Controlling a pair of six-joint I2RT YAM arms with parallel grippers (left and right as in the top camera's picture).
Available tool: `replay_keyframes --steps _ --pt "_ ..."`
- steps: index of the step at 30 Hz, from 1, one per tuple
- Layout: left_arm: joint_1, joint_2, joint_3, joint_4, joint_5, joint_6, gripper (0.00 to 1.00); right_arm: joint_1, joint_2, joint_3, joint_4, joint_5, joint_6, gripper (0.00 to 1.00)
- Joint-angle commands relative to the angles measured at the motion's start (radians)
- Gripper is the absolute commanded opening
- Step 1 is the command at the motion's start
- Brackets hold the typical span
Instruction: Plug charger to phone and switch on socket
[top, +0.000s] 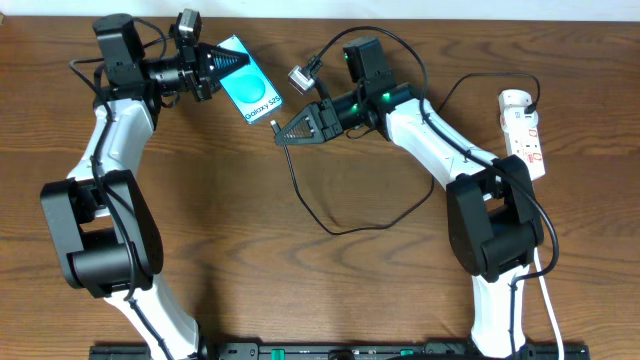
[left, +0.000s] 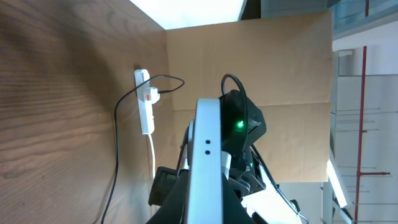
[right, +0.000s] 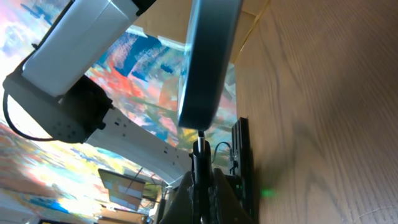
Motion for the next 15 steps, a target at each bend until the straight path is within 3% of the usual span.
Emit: replay_keyframes --steps 1,15 --pt "0.003 -0.021 0.007 0.005 0.033 -0.008 0.07 -0.003 0.001 0.012 0.003 -0.027 0.031 0.01" --pt "0.003 -0.021 0.007 0.006 0.033 0.034 0.07 -0.003 0.001 0.012 0.085 -0.027 0.102 0.01"
